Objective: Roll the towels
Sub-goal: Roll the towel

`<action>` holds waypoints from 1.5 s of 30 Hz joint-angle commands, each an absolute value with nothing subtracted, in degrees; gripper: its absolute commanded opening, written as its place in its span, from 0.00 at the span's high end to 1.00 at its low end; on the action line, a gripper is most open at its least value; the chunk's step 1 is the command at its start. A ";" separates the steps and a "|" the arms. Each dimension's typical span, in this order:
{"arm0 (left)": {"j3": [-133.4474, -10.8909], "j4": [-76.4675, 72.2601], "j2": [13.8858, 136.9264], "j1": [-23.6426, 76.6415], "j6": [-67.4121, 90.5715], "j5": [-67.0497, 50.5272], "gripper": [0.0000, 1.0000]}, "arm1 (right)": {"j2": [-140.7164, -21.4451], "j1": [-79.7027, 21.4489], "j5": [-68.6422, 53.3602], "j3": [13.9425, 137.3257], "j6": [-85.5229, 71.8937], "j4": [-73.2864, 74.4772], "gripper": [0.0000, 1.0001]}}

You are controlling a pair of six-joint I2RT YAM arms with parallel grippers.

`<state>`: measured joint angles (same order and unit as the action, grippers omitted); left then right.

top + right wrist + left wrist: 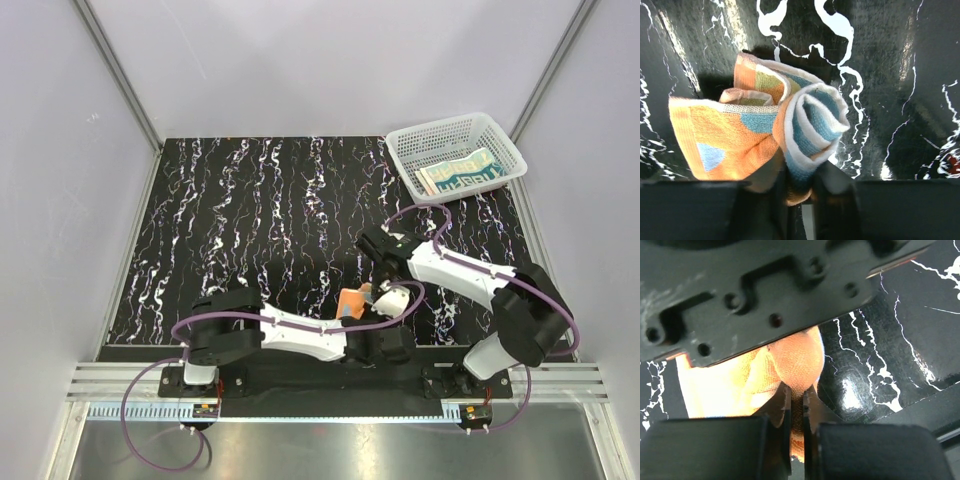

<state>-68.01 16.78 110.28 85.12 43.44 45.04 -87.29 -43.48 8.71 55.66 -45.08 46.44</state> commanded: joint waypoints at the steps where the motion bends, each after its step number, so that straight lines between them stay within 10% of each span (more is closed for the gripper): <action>1: -65.04 16.08 110.04 82.35 48.07 38.94 1.00 | -84.12 -40.45 5.54 56.69 -43.77 49.31 0.66; 4: -63.46 14.68 108.64 82.27 48.43 37.88 1.00 | -82.01 -35.71 6.15 57.83 -41.93 50.71 0.29; 9: -59.51 11.70 105.30 81.65 49.22 35.86 1.00 | -79.28 -26.82 7.64 61.43 -37.98 53.70 0.18; 24: -21.29 -31.53 88.95 66.99 65.20 11.10 1.00 | -63.04 -16.96 -22.98 42.83 -40.07 28.71 0.21; 32: -8.19 -70.96 105.26 58.46 75.48 -1.48 1.00 | -55.20 -19.85 -33.40 22.61 -47.54 5.99 0.21; 36: -7.46 -95.42 122.05 55.29 82.50 -7.89 1.00 | -58.86 -24.33 -30.69 18.29 -50.35 -6.63 0.21; 45: -6.07 -93.59 118.48 54.76 80.59 -8.61 1.00 | -83.92 -33.66 -22.94 20.83 -52.12 -26.44 0.26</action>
